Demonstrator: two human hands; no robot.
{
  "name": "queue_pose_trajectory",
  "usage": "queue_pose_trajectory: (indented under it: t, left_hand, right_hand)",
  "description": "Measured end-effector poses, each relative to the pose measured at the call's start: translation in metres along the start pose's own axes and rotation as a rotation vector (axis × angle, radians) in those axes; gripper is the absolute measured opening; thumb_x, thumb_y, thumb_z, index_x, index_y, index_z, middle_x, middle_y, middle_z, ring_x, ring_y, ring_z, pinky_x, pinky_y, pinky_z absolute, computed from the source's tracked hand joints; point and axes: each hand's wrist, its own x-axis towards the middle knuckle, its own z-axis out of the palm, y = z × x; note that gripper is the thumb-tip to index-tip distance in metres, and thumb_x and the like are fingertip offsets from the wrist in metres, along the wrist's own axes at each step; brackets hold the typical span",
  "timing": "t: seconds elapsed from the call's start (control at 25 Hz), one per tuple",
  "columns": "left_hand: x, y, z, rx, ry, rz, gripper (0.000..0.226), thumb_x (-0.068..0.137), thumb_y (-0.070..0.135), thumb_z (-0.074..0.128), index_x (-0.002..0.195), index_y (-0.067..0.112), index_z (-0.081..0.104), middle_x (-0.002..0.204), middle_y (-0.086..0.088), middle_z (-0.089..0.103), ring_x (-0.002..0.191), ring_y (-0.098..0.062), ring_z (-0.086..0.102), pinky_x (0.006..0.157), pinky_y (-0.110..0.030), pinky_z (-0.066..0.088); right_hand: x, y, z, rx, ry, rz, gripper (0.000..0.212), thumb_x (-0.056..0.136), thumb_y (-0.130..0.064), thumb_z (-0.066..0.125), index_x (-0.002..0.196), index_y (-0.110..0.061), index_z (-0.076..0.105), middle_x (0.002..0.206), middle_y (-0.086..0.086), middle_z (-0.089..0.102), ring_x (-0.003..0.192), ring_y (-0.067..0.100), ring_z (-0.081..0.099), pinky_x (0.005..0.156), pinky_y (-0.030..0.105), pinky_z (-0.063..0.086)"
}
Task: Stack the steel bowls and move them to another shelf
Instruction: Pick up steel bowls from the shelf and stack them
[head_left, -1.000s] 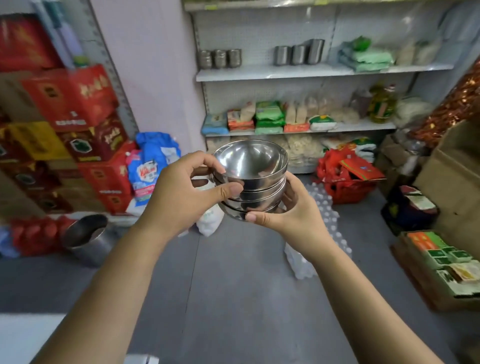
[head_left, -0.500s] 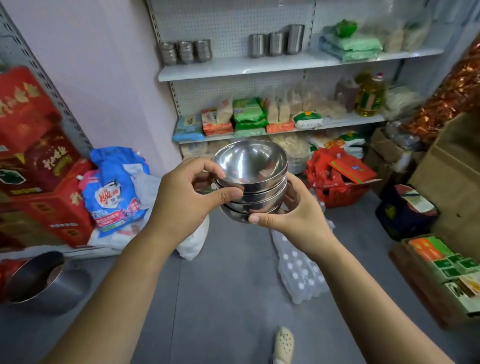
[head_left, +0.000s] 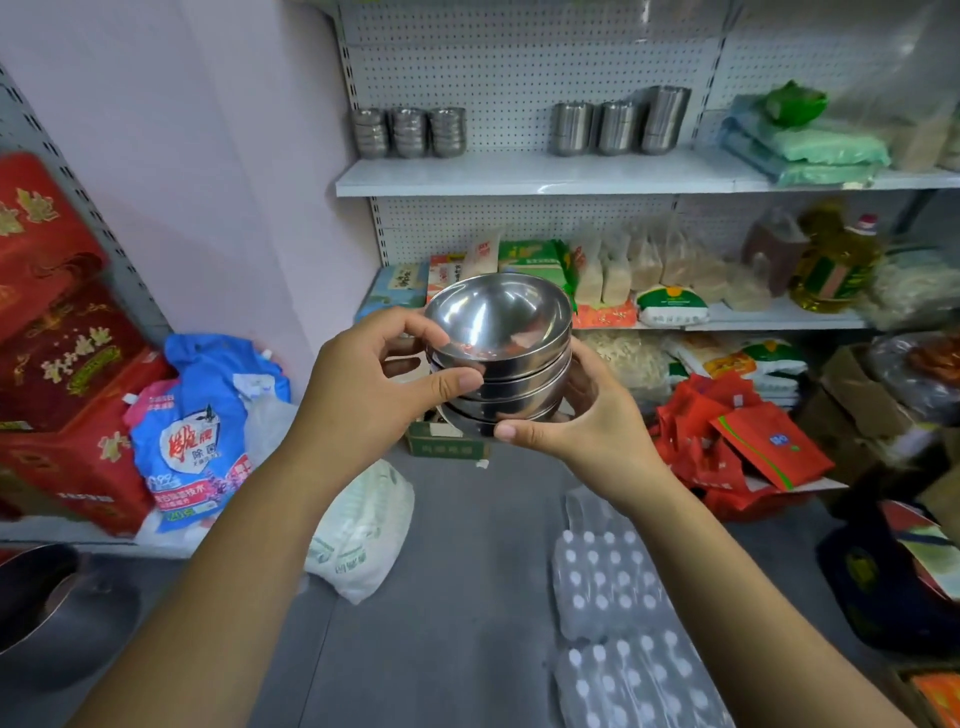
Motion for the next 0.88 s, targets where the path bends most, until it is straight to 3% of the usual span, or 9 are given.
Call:
queue_pose_trajectory:
  t: [0.24,0.36,0.48,0.68,0.88]
  left_hand:
    - [0.128,-0.043,0.01,0.021,-0.115,-0.017,0.032,0.062,0.041,0.092,0.087,0.031,0.075,0.103,0.008,0.075,0.101,-0.012,0.071,0.1,-0.039,0.056]
    - [0.211,-0.067,0.011,0.002,-0.173,0.029,0.026,0.068,0.035,0.088,0.091,0.03,0.076,0.105,0.003,0.076,0.104,-0.015,0.071,0.1,-0.038,0.057]
    - [0.306,-0.092,0.01,-0.016,-0.217,0.071,0.029,0.077,0.019,0.088,0.102,0.029,0.077,0.111,0.004,0.076,0.11,-0.018,0.07,0.102,-0.043,0.055]
    - [0.433,-0.13,0.026,0.001,-0.294,0.132,0.041,0.076,0.027,0.088,0.112,0.038,0.073,0.117,0.01,0.074,0.114,-0.013,0.068,0.103,-0.043,0.053]
    - [0.524,-0.175,0.065,-0.03,-0.321,0.13,0.053,0.072,0.034,0.091,0.12,0.04,0.069,0.119,0.006,0.073,0.115,-0.015,0.068,0.102,-0.045,0.054]
  right_hand:
    - [0.118,0.047,-0.018,-0.003,0.032,0.035,0.093,0.06,-0.011,0.099,0.142,-0.023,0.055,0.13,-0.009,0.072,0.127,0.005,0.063,0.111,0.036,0.051]
    - [0.198,0.064,-0.023,0.005,0.074,0.013,0.094,0.058,-0.015,0.1,0.14,-0.022,0.056,0.13,-0.006,0.072,0.127,0.008,0.064,0.109,0.036,0.052]
    - [0.285,0.079,-0.026,0.001,0.151,-0.012,0.093,0.057,-0.011,0.099,0.139,-0.016,0.056,0.127,-0.001,0.073,0.123,0.01,0.066,0.102,0.028,0.054]
    - [0.392,0.107,-0.042,0.015,0.227,-0.01,0.096,0.059,-0.006,0.098,0.143,-0.017,0.054,0.129,-0.003,0.072,0.125,0.007,0.065,0.095,0.018,0.054]
    - [0.47,0.148,-0.072,0.003,0.278,0.034,0.091,0.06,-0.005,0.098,0.141,-0.015,0.056,0.128,-0.001,0.072,0.125,0.012,0.065,0.101,0.026,0.055]
